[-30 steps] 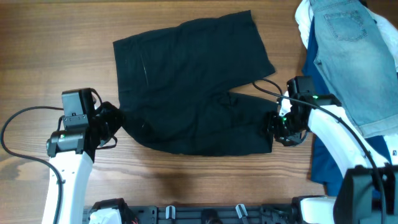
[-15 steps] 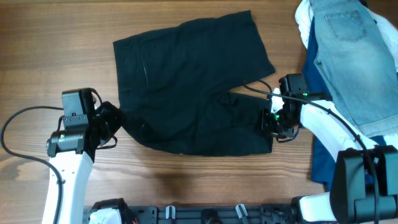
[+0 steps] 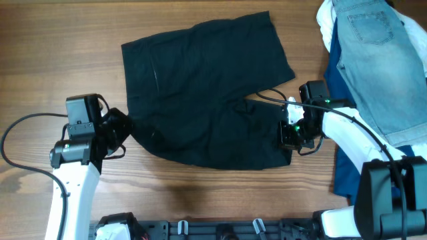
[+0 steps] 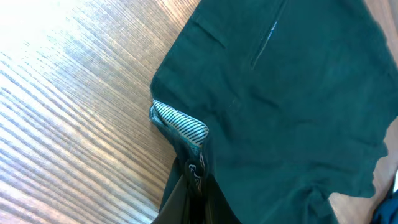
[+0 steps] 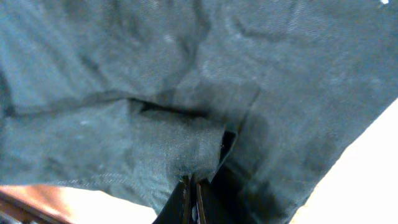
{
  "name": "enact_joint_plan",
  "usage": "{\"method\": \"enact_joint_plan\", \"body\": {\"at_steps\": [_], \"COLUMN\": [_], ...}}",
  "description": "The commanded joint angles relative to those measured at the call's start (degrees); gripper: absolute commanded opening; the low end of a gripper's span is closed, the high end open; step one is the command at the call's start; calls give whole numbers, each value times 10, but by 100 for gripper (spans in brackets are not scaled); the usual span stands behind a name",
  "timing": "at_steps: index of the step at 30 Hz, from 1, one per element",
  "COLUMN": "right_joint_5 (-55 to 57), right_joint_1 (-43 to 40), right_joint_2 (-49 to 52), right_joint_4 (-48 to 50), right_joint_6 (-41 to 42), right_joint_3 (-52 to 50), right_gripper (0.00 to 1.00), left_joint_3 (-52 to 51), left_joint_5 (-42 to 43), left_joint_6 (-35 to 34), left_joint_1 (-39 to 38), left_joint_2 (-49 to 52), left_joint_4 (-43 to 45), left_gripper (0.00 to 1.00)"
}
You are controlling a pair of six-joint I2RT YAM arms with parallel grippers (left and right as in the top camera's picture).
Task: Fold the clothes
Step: 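Hold the left hem and lift the right leg hem toward the waistband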
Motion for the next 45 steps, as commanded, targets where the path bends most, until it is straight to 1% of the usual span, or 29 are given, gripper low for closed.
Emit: {"method": "enact_joint_plan", "body": {"at_steps": [1,3,5,8,10,11,12,14,15,17,18,19,21,22,26,28,31,33,35,37,39,40,41,42,45], "right_joint_5": [-24,0,25,40,52,59,61,58,56,56,57,61,90,99,89,62,32,30,28,22,21,21,21,21,24], "right_joint_1": [3,3,3,3,3,3,3,6,14,47,70,94,135,149,159,159,165,172,181,187,190,190,190,190,179], "right_joint_2": [-66,-109,-162,-222,-236,-235,-229,-214,-204,-184,-173,-163,-140,-125,-61,-30,10,25,29,29,29,29,29,29,15], "right_joint_4": [-34,-66,-89,-96,-113,-128,-142,-166,-175,-179,-175,-169,-152,-140,-84,-58,-20,-12,-7,1,8,10,11,13,8], "right_joint_6": [-14,-12,-8,10,32,35,45,82,95,120,131,146,188,200,202,197,178,178,178,167,167,167,166,160,153], "right_joint_3": [57,94,127,141,141,140,138,131,126,117,112,107,95,87,50,36,20,12,4,4,4,4,4,4,14], "right_gripper": [4,4,4,4,4,15,34,53,57,61,65,71,88,91,90,89,85,80,69,63,53,40,20,4,4], "left_joint_3": [13,13,13,13,13,13,13,13,13,13,13,13,13,13,13,13,13,13,13,13,13,13,13,13,13], "left_joint_5": [20,24,24,24,24,24,24,24,24,24,24,24,27,33,33,33,33,32,32,33,32,33,33,33,33], "left_joint_6": [31,44,76,92,93,92,92,92,92,86,86,86,86,86,86,86,86,86,86,86,86,86,86,86,86], "left_joint_1": [1,1,1,1,1,1,1,1,1,1,1,1,1,1,1,1,1,1,1,1,1,1,1,1,1], "left_joint_2": [-31,-61,-108,-154,-178,-183,-183,-177,-171,-149,-134,-118,-83,-61,-18,-12,-11,-11,-11,-11,-11,-11,-11,-11,-12], "left_joint_4": [43,60,78,92,91,89,87,85,84,80,78,76,76,76,76,76,78,79,78,79,79,78,78,78,82], "left_gripper": [4,4,4,4,4,4,4,4,4,4,4,4,4,4,4,4,4,4,4,4,4,4,4,4,4]}}
